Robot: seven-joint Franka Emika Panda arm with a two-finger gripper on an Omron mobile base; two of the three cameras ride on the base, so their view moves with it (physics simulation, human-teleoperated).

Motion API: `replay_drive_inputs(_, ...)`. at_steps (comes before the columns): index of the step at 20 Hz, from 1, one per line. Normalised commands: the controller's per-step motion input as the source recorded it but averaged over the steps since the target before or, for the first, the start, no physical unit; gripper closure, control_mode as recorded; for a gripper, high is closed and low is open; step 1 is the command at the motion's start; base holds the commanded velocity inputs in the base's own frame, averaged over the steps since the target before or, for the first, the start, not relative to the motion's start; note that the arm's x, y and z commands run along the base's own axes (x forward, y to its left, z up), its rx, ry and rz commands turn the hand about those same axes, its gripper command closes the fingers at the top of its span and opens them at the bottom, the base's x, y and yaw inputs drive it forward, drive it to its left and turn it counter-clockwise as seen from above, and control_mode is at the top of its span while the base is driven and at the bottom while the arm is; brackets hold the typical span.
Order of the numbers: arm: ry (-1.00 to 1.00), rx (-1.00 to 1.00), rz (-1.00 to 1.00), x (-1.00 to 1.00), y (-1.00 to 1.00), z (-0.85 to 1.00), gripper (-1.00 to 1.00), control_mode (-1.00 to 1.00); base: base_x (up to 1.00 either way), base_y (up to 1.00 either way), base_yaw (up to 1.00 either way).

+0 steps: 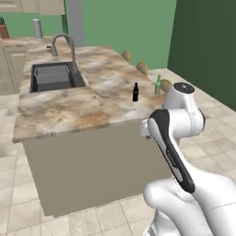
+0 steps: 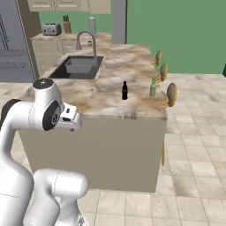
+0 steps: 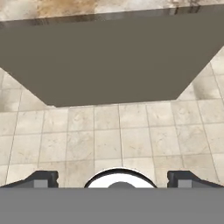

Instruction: Move the drinks to the dining counter.

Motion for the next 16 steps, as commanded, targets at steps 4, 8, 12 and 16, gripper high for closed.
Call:
replay_drive_inputs(4, 0.00, 0.00, 0.00, 0.00, 0.00, 0.00, -1.00, 1.00, -0.24, 1.00, -0.08)
replay_drive_inputs(8, 0.00, 0.00, 0.00, 0.00, 0.00, 0.00, -1.00, 1.00, 0.00, 1.00, -0.15)
replay_drive_inputs(12, 0.00, 0.00, 0.00, 0.00, 0.00, 0.00, -1.00, 1.00, 0.12, 1.00, -0.22)
replay_drive_inputs(16, 0.00, 0.00, 0.00, 0.00, 0.00, 0.00, -1.00, 1.00, 0.16, 1.00, -0.30)
